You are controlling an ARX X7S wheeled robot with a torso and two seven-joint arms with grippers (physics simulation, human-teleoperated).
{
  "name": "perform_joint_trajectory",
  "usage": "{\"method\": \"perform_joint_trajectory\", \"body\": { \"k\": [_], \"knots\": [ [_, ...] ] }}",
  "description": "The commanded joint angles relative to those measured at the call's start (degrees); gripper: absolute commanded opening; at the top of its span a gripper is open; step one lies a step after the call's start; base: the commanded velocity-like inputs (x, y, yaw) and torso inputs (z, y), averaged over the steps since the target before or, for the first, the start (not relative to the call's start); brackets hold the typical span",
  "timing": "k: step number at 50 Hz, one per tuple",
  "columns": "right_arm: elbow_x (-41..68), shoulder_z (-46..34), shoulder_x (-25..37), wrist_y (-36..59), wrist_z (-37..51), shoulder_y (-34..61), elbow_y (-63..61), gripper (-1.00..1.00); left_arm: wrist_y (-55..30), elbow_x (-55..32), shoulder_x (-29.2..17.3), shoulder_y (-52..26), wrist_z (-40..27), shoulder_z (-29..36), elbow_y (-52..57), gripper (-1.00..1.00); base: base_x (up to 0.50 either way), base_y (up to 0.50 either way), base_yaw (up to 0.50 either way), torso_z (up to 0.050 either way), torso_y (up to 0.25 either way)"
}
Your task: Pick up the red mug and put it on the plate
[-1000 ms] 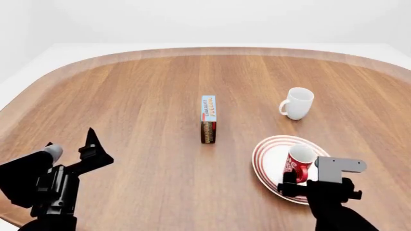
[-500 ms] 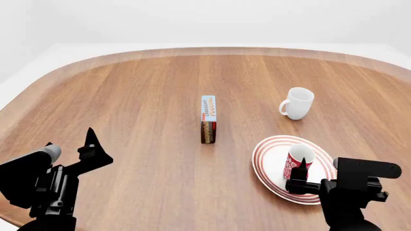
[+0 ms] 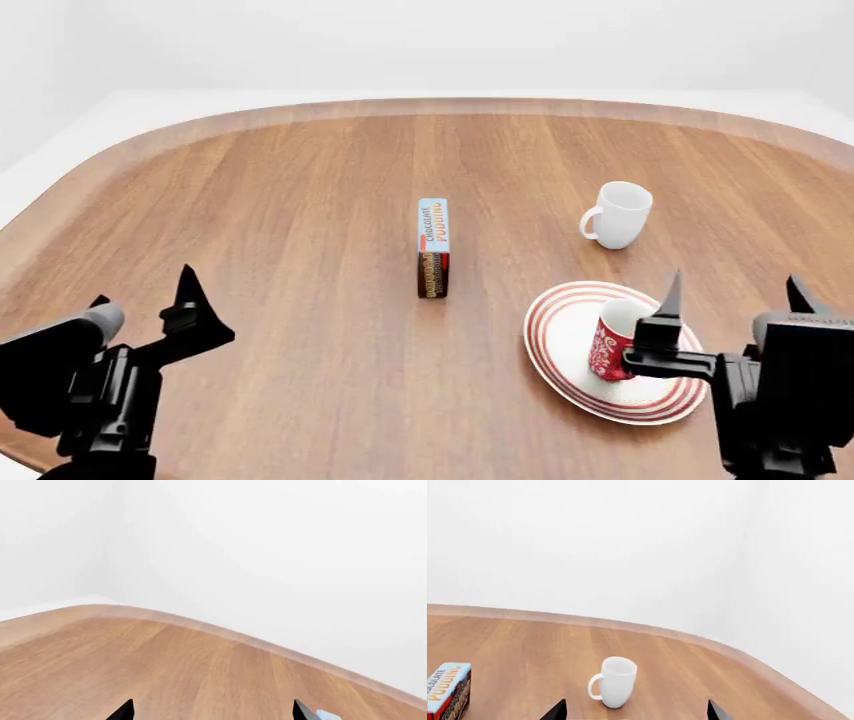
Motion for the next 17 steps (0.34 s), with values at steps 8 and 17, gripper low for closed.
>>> {"method": "perform_joint_trajectory", "body": {
  "k": [8, 17],
  "knots": [
    [-13.0, -14.2, 11.7, -7.7, 8.5, 3.4, -13.9, 1.00, 0.2, -0.7, -0.3, 0.5, -0.1, -0.1, 0.8, 1.00, 0.00, 0.00, 0.00, 0.000, 0.000],
    [-14.9, -18.8, 18.4, -15.9, 17.6, 2.6, -13.8, 1.00, 0.1, -0.7, -0.4, 0.6, -0.2, 0.1, 0.9, 1.00, 0.00, 0.00, 0.00, 0.000, 0.000]
  ]
}}
